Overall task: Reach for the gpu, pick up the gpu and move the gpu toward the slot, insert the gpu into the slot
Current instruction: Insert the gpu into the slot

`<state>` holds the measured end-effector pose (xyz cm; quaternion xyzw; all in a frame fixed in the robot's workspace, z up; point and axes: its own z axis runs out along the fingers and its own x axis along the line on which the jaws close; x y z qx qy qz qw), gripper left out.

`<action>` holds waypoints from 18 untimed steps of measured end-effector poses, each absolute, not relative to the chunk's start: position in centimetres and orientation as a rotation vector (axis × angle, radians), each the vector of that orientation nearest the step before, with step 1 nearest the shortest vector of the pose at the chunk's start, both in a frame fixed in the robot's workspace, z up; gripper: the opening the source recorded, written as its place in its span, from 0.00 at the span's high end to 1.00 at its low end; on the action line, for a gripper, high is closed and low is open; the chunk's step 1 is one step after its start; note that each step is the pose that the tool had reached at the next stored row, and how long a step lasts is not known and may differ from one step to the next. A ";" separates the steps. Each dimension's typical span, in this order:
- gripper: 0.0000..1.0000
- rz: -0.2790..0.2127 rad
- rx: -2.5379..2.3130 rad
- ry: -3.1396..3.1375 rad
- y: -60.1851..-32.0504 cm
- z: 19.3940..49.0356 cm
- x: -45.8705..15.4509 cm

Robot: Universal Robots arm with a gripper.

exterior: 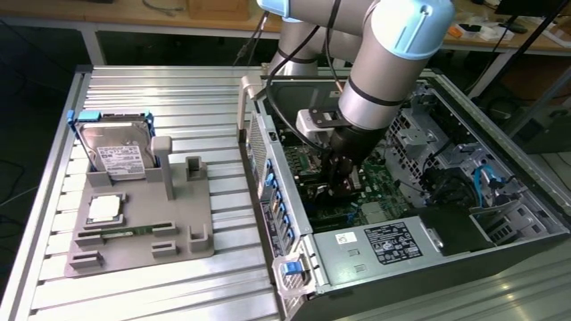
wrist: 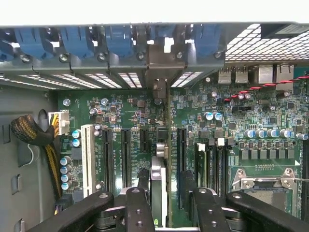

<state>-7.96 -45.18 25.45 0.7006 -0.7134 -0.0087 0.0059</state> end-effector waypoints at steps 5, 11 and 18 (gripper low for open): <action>0.61 -0.027 2.193 -2.233 -45.2 25.4 -8.0; 0.61 -0.027 2.193 -2.233 -45.2 25.3 -8.0; 0.61 -0.027 2.193 -2.233 -45.2 25.6 -8.0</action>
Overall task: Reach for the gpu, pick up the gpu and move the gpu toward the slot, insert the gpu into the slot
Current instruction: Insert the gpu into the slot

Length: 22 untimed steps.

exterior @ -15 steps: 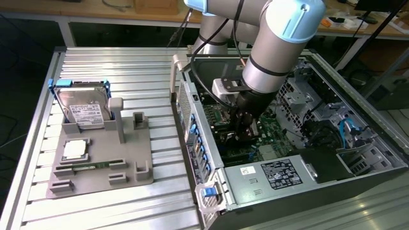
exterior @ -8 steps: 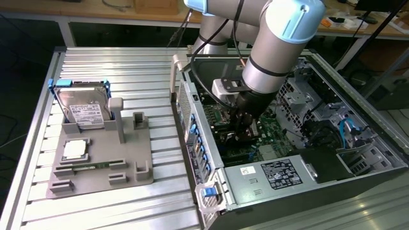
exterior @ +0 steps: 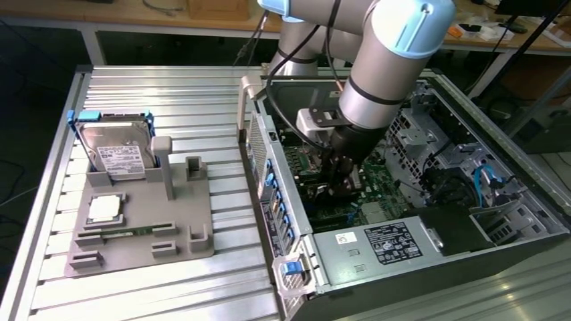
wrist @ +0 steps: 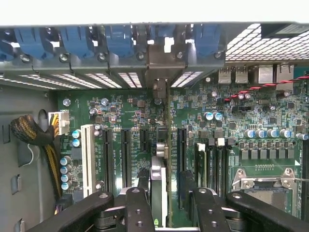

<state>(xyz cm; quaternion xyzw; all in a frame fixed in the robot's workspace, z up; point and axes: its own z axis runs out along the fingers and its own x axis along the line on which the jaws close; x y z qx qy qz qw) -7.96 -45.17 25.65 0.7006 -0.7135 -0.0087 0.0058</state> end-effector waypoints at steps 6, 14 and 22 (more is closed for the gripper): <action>0.61 -0.027 2.193 -2.233 -45.2 26.1 -8.0; 0.61 -0.027 2.193 -2.233 -45.1 26.8 -8.0; 0.61 -0.027 2.193 -2.233 -45.1 27.4 -8.0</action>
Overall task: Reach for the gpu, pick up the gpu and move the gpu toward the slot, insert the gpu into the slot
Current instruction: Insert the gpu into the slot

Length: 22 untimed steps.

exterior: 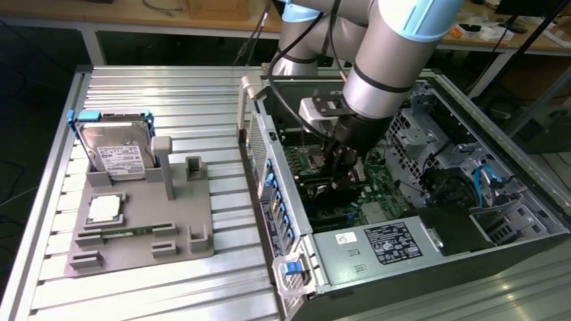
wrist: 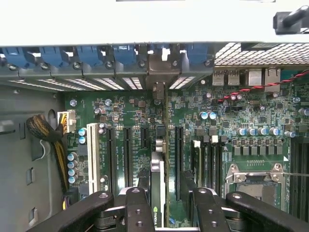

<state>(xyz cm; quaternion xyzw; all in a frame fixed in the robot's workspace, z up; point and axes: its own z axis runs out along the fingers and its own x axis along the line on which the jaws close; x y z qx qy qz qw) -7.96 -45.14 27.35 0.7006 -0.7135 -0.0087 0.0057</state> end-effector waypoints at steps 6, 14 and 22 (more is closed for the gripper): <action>0.61 -0.027 2.193 -2.233 -45.1 27.5 -8.0; 0.61 -0.027 2.193 -2.233 -45.1 28.1 -8.0; 0.69 -0.027 2.193 -2.233 -45.1 28.3 -8.0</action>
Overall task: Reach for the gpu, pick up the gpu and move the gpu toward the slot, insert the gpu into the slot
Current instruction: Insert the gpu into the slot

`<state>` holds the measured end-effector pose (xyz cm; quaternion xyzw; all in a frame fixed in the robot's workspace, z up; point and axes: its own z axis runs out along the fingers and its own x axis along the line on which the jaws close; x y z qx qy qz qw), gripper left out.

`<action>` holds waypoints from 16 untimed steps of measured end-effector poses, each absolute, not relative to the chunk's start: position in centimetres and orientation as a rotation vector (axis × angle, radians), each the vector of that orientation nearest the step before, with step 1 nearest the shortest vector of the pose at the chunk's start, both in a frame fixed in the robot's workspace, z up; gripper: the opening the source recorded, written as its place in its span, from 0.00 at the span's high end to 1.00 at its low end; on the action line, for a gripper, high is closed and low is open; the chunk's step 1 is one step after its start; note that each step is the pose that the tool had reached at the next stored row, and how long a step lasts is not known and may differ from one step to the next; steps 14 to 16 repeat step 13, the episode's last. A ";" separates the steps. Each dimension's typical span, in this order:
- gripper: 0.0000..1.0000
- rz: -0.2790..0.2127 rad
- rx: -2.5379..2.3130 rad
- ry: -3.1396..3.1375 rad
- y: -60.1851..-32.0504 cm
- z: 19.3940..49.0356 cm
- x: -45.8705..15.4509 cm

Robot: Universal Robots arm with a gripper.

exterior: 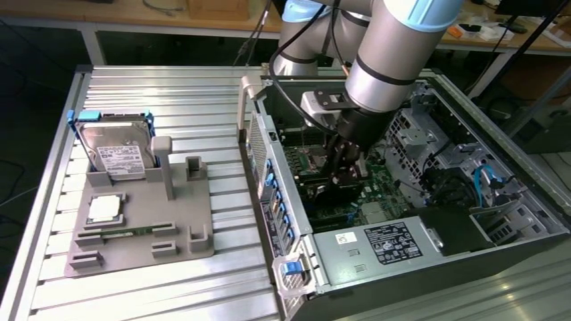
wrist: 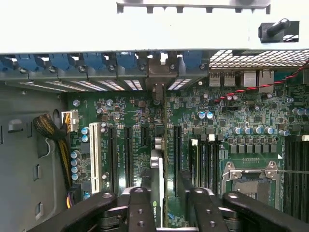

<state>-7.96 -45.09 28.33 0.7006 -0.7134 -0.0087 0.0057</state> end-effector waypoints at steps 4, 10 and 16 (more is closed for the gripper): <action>0.87 -0.027 2.193 -2.233 -45.1 28.3 -8.0; 0.89 -0.027 2.193 -2.233 -45.1 28.3 -8.0; 0.89 -0.027 2.193 -2.233 -45.1 28.3 -8.0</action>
